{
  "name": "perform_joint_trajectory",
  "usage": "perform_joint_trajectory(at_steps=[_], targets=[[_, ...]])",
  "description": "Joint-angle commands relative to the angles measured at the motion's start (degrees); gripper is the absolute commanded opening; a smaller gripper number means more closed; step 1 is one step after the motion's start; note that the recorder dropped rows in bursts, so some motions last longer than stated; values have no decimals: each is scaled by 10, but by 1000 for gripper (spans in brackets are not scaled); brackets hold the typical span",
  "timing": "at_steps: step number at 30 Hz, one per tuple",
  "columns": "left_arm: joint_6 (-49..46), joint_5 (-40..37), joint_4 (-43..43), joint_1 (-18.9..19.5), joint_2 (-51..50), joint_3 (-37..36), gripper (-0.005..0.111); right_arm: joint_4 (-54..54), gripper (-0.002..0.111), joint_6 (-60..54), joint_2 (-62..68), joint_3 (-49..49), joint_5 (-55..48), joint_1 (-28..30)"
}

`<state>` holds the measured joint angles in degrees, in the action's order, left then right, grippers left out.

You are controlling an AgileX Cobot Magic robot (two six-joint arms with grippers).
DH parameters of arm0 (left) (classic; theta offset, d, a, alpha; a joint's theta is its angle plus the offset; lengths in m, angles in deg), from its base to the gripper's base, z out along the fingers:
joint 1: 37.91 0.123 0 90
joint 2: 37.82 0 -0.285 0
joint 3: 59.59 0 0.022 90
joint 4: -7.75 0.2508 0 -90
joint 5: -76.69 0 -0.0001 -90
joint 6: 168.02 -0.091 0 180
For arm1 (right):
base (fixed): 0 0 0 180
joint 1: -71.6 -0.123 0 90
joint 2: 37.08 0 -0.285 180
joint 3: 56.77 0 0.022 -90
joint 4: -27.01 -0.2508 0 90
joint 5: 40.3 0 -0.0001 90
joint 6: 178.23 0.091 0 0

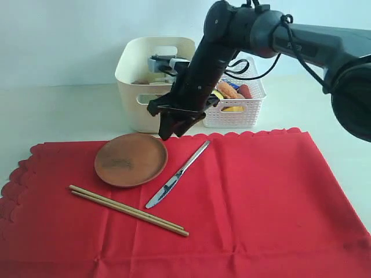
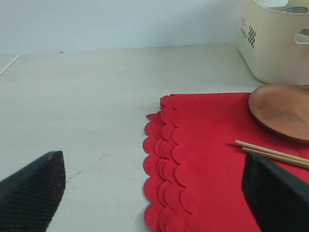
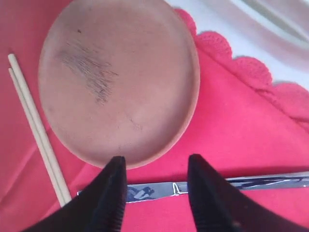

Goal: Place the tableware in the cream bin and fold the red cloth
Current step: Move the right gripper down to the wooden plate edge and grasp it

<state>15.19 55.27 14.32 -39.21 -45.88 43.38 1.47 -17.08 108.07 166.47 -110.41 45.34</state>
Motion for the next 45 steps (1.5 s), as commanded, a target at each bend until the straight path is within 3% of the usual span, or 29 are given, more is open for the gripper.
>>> perform_joint_trajectory(at_steps=[1,6,21,35,42,45], targets=[[0,5,1,2,3,-2,94,-44,44,0,28,-2,1,20],[0,5,1,2,3,-2,94,-156,44,-21,71,-2,1,49],[0,5,1,2,3,-2,94,-141,43,-33,86,23,1,49],[0,5,1,2,3,-2,94,-141,43,-51,-26,34,1,49],[0,5,1,2,3,-2,94,-90,38,-49,-92,-62,6,19],[0,5,1,2,3,-2,94,-88,38,-48,-119,-146,62,2]])
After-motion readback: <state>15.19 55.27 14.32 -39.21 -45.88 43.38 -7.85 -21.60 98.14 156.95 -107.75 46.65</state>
